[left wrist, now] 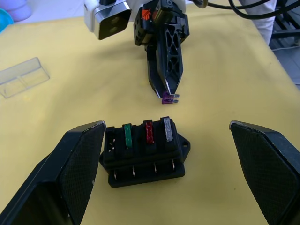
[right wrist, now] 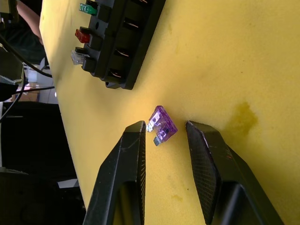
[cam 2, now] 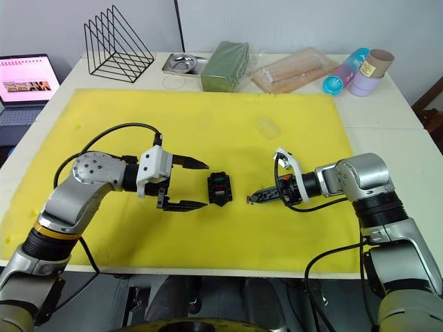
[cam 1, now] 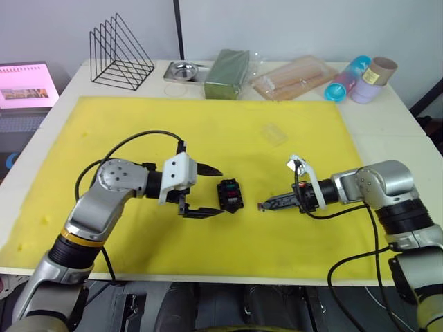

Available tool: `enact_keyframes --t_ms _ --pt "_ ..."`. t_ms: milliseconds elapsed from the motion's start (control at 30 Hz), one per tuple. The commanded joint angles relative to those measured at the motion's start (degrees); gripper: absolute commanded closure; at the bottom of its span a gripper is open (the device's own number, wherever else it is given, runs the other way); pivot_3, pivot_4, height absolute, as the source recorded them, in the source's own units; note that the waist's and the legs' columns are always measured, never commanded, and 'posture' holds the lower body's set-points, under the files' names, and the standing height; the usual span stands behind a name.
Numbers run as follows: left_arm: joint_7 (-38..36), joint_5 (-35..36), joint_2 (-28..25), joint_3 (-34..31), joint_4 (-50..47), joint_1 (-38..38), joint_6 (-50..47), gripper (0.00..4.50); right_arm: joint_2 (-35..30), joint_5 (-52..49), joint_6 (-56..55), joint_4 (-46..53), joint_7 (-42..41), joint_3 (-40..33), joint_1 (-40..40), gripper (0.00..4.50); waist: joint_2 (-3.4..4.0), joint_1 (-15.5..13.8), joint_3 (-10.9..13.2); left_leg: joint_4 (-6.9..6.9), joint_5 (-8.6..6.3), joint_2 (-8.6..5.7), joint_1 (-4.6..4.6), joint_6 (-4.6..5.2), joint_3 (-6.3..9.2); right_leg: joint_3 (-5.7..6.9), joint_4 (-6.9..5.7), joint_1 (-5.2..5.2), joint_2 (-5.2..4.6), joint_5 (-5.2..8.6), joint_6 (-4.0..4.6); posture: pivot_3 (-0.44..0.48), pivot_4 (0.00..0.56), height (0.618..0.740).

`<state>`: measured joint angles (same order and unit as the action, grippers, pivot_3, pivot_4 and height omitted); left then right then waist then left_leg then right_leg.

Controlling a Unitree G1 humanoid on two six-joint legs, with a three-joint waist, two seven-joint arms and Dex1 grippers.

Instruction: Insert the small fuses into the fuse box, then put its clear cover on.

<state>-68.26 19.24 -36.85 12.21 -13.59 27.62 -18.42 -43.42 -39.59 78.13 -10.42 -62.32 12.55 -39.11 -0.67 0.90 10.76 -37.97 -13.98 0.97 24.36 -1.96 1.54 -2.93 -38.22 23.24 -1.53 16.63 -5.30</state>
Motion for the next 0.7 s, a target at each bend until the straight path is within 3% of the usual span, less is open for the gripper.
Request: enact_keyframes --t_ms 33,400,600,700 --pt "0.1 -0.1 0.1 -0.1 -1.2 1.0 0.8 0.00 0.0 0.2 0.2 -0.2 -0.2 -0.4 -0.7 3.11 0.00 0.0 0.0 0.00 0.00 0.00 0.00 0.00 0.00 0.00 0.00 0.00 0.00 0.00 0.00 0.000 0.150 0.740" --pt "0.0 -0.9 0.3 0.4 -1.2 1.8 0.7 0.00 0.3 0.1 0.7 -1.1 0.2 -1.5 -0.5 3.11 0.00 0.0 0.0 0.00 0.00 -0.01 0.00 0.00 0.00 0.00 0.00 0.00 0.00 0.00 0.00 0.000 0.150 0.740" --pt "-0.1 -0.8 0.3 0.3 -1.1 1.8 0.5 0.00 0.2 -0.1 0.8 -1.2 0.1 -1.6 -0.6 4.48 0.00 0.0 0.0 -0.01 0.00 -0.01 0.00 0.00 0.00 0.00 0.00 -0.02 -0.01 0.00 0.00 0.000 0.150 0.740" --pt "-0.1 -0.8 0.3 0.2 -1.0 1.8 0.5 0.00 -0.1 -0.2 1.0 -0.7 -0.2 -1.7 -0.4 4.48 -0.01 -0.1 0.0 -0.03 0.00 -0.01 -0.01 0.00 0.00 0.00 0.00 -0.03 -0.01 -0.01 -0.01 0.000 0.150 0.740"
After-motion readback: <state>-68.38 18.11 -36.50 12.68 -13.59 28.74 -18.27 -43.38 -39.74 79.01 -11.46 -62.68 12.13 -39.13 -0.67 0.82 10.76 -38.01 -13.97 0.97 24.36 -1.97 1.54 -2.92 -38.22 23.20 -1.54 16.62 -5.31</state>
